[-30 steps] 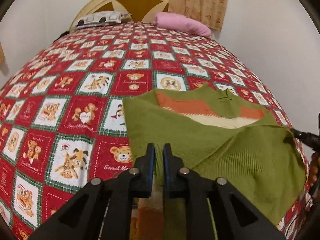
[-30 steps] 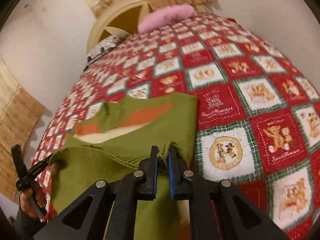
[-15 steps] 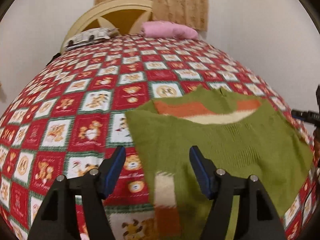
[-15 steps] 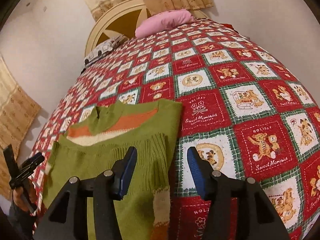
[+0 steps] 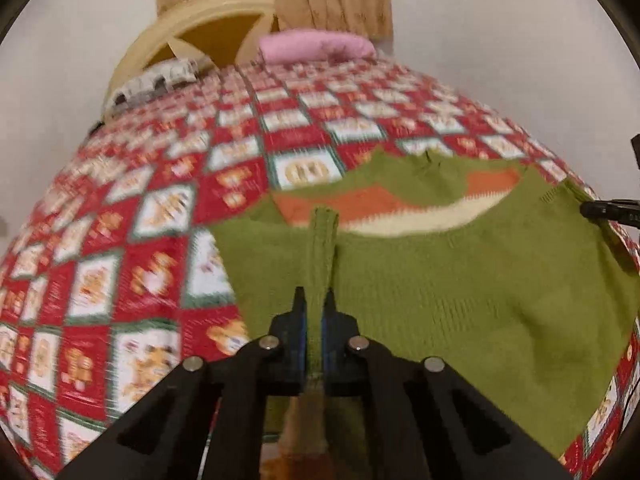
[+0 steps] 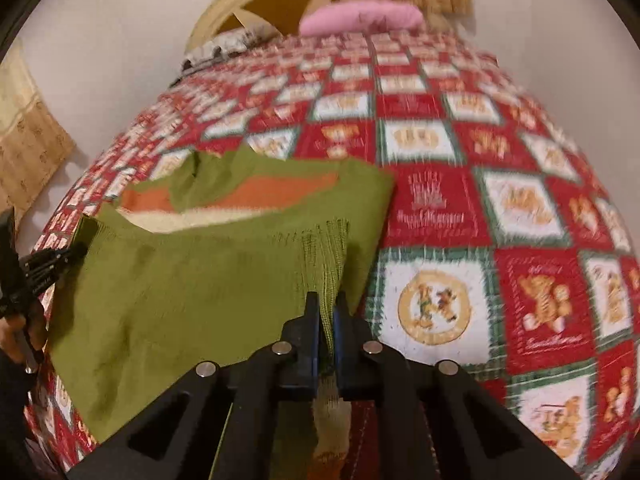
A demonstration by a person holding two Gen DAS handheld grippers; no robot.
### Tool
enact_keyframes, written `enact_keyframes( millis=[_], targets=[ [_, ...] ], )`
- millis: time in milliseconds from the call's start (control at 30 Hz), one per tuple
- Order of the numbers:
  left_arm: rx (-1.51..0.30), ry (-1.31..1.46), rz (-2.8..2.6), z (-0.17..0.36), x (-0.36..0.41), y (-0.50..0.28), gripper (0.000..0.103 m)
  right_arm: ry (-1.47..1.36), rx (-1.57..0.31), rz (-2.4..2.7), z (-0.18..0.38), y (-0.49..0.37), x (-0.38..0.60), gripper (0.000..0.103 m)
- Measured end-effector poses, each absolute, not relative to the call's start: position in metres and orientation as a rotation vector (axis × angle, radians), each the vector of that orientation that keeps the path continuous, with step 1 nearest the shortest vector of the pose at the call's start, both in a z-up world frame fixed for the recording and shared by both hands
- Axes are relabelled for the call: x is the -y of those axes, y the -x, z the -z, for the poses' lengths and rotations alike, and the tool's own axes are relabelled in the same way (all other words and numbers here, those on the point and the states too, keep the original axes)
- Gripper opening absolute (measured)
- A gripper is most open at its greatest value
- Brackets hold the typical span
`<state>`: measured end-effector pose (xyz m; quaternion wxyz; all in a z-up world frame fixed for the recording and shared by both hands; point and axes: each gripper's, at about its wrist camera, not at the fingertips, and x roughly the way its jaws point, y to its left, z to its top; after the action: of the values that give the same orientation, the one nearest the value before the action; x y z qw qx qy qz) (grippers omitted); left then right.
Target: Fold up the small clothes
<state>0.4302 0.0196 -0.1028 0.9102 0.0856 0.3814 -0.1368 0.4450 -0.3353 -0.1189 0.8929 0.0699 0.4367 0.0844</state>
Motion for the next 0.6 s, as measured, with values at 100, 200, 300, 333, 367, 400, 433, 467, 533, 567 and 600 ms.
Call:
enact_keyframes(
  millis=[100, 200, 300, 333, 367, 400, 433, 467, 533, 567, 600],
  targets=[
    [-0.733, -0.142, 0.276, 0.079, -0.028, -0.434, 0.006, -0.111, -0.831, -0.167, 0.090, -0.438, 0.333, 0.005],
    [-0.692, -0.125, 0.249, 0.063, -0.033, -0.446, 0.006, -0.081, -0.778, -0.144, 0.068, -0.444, 0.330, 0.005],
    [-0.685, -0.091, 0.223, 0.062, -0.038, -0.467, 0.006, -0.079, -0.747, -0.114, 0.055, -0.460, 0.331, 0.005],
    [-0.690, -0.086, 0.210, 0.064, -0.039, -0.475, 0.006, -0.086, -0.746, -0.107, 0.054, -0.467, 0.332, 0.005],
    [-0.700, -0.080, 0.206, 0.069, -0.038, -0.483, 0.006, -0.088, -0.747, -0.100, 0.054, -0.476, 0.331, 0.005],
    [-0.714, -0.080, 0.198, 0.076, -0.037, -0.491, 0.006, -0.088, -0.750, -0.096, 0.056, -0.481, 0.330, 0.005],
    [-0.723, -0.090, 0.190, 0.081, -0.035, -0.495, 0.006, -0.091, -0.759, -0.093, 0.059, -0.489, 0.330, 0.005],
    [-0.738, -0.105, 0.177, 0.090, -0.032, -0.503, 0.006, -0.091, -0.772, -0.086, 0.065, -0.498, 0.328, 0.005],
    [-0.767, -0.116, 0.163, 0.105, -0.028, -0.513, 0.006, -0.084, -0.795, -0.069, 0.078, -0.510, 0.327, 0.005],
    [-0.773, -0.127, 0.156, 0.109, -0.026, -0.514, 0.006, -0.085, -0.803, -0.063, 0.084, -0.514, 0.327, 0.005],
    [-0.780, -0.140, 0.145, 0.116, -0.024, -0.517, 0.006, -0.085, -0.818, -0.054, 0.092, -0.521, 0.327, 0.005]
  ],
)
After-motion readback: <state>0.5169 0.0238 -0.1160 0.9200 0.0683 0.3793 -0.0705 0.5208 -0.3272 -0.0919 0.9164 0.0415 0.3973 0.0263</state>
